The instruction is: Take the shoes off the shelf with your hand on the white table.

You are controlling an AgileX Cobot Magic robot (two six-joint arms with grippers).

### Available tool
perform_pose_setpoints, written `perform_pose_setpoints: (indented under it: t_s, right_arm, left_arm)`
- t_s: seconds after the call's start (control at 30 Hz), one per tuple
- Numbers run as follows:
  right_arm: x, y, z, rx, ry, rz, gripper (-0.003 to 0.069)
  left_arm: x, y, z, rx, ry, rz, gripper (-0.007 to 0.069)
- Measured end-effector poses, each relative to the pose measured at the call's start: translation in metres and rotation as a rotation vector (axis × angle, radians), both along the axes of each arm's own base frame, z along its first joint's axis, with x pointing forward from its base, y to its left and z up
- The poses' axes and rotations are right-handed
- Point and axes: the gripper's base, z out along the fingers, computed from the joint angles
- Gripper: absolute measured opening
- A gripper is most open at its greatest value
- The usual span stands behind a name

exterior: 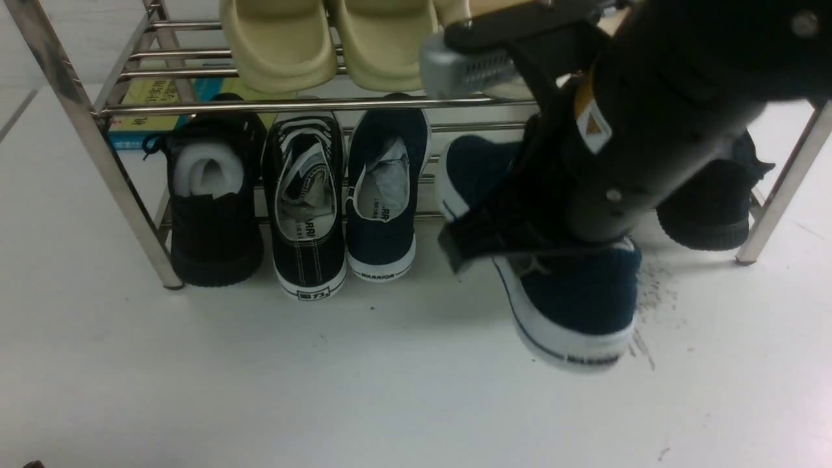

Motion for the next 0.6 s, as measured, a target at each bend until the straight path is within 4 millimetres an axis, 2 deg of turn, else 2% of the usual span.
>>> perform_pose_setpoints:
  t_s: [0.1,0.23,0.27,0.4,0.47,0.6]
  right_arm:
    - [-0.032,0.005,-0.020,-0.053,0.025,-0.004,0.0024]
    - [-0.053,0.005,-0.045,-0.115,0.021,-0.086,0.0024]
    - [-0.055,0.005,-0.046,-0.119,0.017,-0.088,0.0024]
    - [-0.065,0.001,-0.074,-0.146,0.014,-0.225,0.0024]
    - [-0.064,0.000,-0.083,-0.140,0.010,-0.260,0.0024]
    - [-0.061,-0.003,-0.113,-0.058,-0.042,-0.357,0.0024]
  left_arm:
    - [0.000,0.000,0.000,0.000,0.000,0.000,0.0239]
    - [0.000,0.000,0.000,0.000,0.000,0.000,0.0239]
    - [0.000,0.000,0.000,0.000,0.000,0.000,0.0239]
    - [0.000,0.000,0.000,0.000,0.000,0.000,0.0239]
    - [0.000,0.000,0.000,0.000,-0.001,0.000,0.0239]
    - [0.000,0.000,0.000,0.000,-0.001,0.000,0.0239]
